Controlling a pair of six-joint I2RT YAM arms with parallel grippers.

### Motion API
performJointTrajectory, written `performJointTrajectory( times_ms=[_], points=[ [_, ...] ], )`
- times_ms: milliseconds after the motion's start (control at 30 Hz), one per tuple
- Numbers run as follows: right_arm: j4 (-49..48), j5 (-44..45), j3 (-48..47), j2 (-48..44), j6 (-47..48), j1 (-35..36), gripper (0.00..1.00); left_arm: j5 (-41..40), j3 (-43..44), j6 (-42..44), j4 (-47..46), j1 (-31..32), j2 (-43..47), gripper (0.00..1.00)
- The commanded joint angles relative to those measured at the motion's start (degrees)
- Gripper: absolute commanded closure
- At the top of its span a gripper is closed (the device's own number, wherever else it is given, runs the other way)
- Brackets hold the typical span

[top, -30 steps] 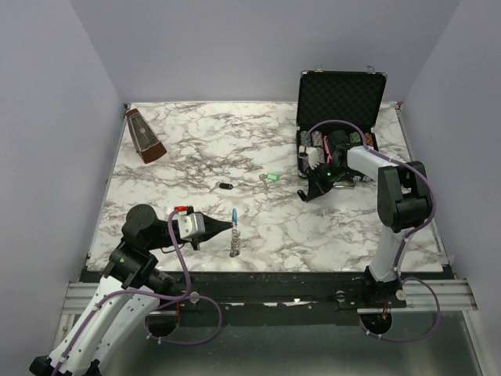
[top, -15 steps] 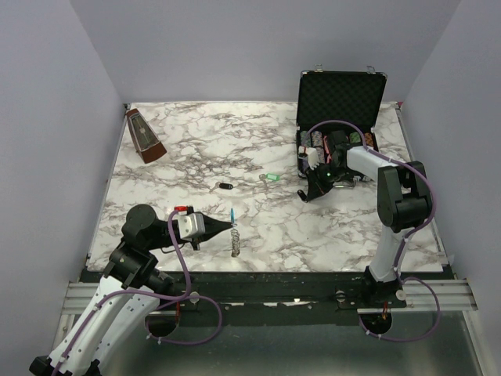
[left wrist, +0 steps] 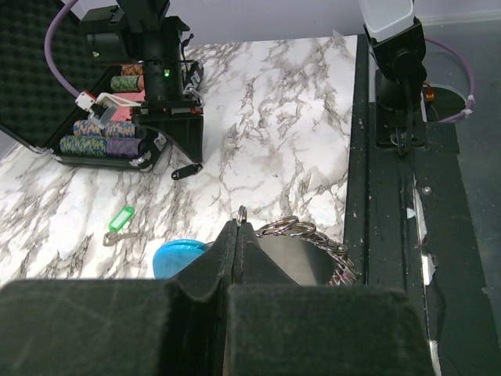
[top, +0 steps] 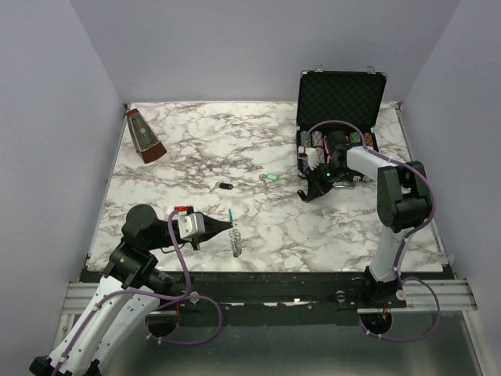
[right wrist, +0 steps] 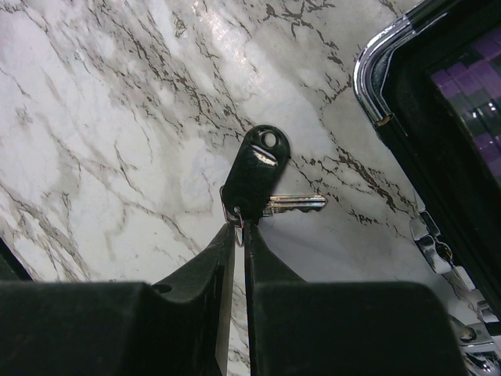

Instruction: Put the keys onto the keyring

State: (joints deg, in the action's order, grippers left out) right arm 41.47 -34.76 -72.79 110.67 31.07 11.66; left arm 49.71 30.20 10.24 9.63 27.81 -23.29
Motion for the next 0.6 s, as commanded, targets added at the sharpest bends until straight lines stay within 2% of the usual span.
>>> performJointTrajectory(
  times_ms=[0,567],
  points=[
    [0.5,0.1,0.4,0.3,0.4,0.4,0.82,1.3,0.0,0.2,-1.1,-0.3,0.7,1.00],
    [0.8,0.1,0.5,0.9,0.6,0.6,0.83,1.4,0.0,0.2,-0.9,-0.3,0.7,1.00]
  ],
)
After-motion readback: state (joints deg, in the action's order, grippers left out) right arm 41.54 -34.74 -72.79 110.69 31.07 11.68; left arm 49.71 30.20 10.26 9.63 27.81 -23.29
